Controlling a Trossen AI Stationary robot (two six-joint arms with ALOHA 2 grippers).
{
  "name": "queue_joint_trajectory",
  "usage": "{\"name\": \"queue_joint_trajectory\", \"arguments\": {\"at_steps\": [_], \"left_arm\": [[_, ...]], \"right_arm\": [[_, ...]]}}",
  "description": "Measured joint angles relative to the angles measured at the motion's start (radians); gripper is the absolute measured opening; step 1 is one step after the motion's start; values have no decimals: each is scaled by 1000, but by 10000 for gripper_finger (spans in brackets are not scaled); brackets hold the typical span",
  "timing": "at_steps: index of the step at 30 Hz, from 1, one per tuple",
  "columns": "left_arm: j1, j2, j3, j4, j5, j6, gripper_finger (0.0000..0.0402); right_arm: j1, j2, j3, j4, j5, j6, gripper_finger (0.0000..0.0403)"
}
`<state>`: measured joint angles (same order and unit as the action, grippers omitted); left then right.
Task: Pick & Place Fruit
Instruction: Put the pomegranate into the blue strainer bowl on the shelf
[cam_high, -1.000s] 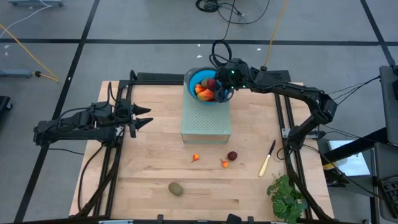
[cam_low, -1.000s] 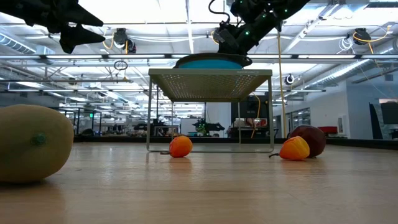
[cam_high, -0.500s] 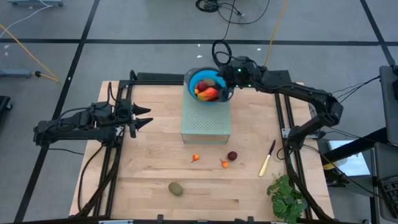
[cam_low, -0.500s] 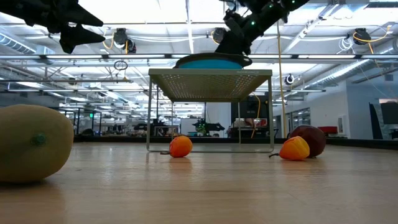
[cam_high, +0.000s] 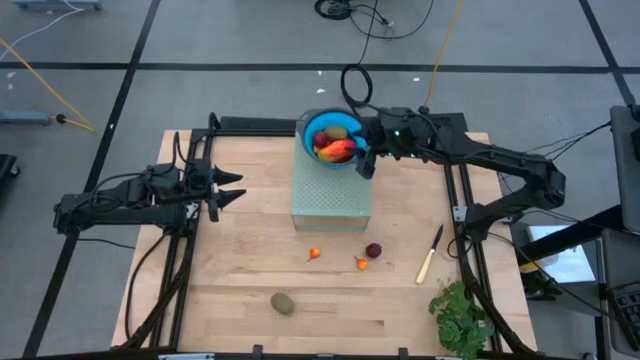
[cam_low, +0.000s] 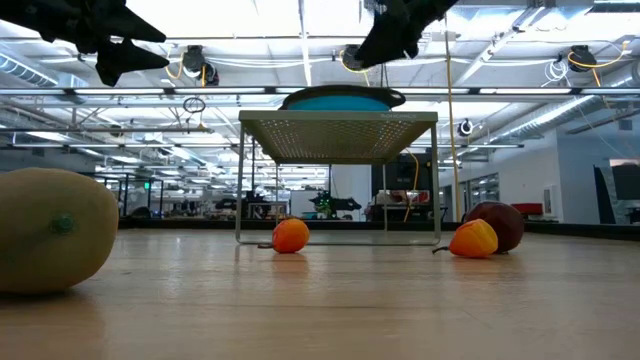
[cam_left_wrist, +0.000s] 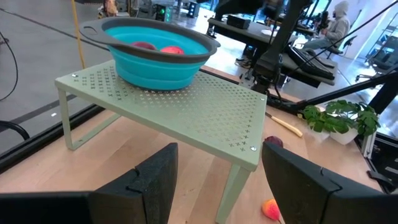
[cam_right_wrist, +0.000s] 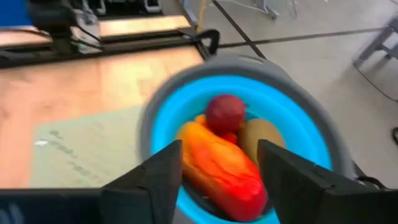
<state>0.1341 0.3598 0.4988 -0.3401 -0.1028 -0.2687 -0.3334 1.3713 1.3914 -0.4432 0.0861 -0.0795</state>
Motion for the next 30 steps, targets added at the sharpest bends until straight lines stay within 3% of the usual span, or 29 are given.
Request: {"name": "queue_joint_trajectory", "arguments": {"at_steps": [11, 20, 30], "left_arm": [[0, 0, 0, 0, 32, 0, 235], [0, 0, 0, 0, 124, 1, 235], [0, 0, 0, 0, 130, 26, 235]], "right_arm": [[125, -46, 0, -29, 22, 138, 99], [221, -57, 0, -35, 26, 207, 50], [351, -66, 0, -146, 21, 277, 4]]}}
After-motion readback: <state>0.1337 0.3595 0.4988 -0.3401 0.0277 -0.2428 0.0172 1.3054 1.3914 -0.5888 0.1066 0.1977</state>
